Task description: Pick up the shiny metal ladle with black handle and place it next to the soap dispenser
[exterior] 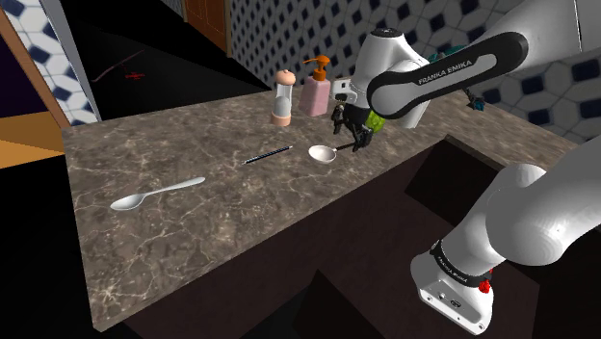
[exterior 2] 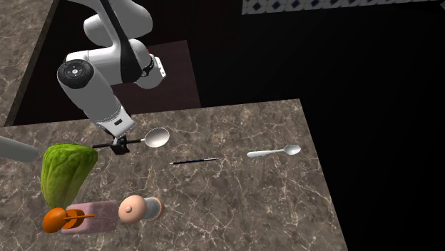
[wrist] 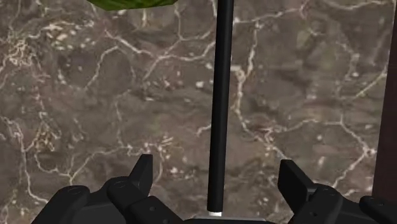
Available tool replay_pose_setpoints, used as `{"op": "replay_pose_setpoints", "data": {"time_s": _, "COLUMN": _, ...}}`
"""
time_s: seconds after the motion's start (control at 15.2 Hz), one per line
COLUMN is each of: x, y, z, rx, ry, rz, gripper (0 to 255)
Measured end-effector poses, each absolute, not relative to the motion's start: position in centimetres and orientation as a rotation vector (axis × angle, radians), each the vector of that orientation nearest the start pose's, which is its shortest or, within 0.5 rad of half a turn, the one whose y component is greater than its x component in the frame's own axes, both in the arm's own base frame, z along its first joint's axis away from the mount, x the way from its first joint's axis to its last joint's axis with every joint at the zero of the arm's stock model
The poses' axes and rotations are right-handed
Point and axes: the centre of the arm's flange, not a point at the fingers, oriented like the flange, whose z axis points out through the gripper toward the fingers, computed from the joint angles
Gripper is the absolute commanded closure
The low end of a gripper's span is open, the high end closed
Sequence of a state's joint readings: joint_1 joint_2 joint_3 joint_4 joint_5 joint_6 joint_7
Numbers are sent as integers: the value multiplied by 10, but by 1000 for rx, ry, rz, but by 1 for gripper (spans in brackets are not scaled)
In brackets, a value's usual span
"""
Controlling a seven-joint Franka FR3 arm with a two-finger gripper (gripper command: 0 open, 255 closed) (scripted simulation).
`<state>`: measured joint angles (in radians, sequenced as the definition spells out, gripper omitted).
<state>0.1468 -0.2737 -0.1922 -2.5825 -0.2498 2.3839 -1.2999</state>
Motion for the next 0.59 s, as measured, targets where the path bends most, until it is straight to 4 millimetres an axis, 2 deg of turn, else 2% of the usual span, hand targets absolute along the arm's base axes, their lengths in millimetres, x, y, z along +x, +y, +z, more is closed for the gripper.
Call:
{"op": "replay_pose_setpoints", "data": {"time_s": 0.2, "x": 426, "y": -17, "z": 387, "rx": -2476, "ry": -2162, "rz": 32, "gripper": 0}}
{"op": "replay_pose_setpoints", "data": {"time_s": 0.59, "x": 425, "y": -17, "z": 395, "rx": -2476, "ry": -2161, "rz": 34, "gripper": 0}}
